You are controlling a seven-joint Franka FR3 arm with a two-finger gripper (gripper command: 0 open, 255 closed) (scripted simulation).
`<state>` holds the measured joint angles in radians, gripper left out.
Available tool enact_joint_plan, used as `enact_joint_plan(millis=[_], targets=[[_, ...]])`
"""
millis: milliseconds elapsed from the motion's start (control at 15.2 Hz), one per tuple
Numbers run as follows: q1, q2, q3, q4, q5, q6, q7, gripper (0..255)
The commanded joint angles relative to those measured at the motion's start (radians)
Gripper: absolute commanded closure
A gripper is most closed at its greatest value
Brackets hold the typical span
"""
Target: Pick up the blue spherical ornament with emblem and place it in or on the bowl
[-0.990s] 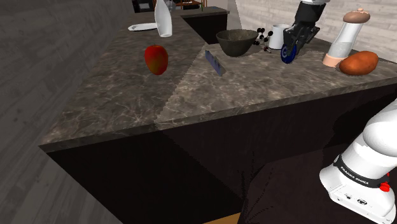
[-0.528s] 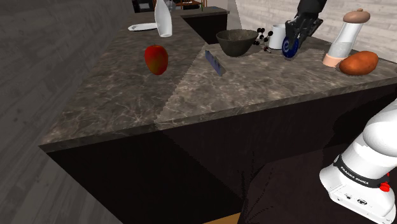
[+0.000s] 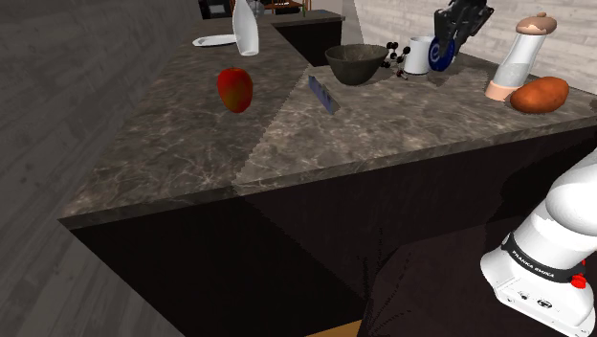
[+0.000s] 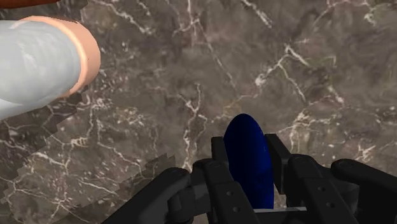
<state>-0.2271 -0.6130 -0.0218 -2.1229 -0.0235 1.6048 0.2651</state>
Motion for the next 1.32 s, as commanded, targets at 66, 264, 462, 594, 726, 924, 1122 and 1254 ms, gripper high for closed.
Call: enact_joint_plan(millis=[66,264,462,594,726,924,1122,1254], targets=[[0.000,0.013,0.000,0.054,0.000,-0.041,-0.001,255],[0.000,0.029,0.000,0.108,0.001,-0.079,-0.002,255],[0.000,0.046,0.000,0.163,0.001,-0.117,-0.003,255],[0.000,0.059,0.000,0.202,0.001,-0.143,-0.003,255],[0.001,0.073,0.000,0.241,0.001,-0.169,-0.004,255],[0.001,0.095,0.001,0.303,0.002,-0.208,-0.004,255],[0.001,0.119,0.001,0.367,0.002,-0.249,-0.005,255],[0.004,0.152,0.011,0.397,0.006,-0.246,0.008,255]])
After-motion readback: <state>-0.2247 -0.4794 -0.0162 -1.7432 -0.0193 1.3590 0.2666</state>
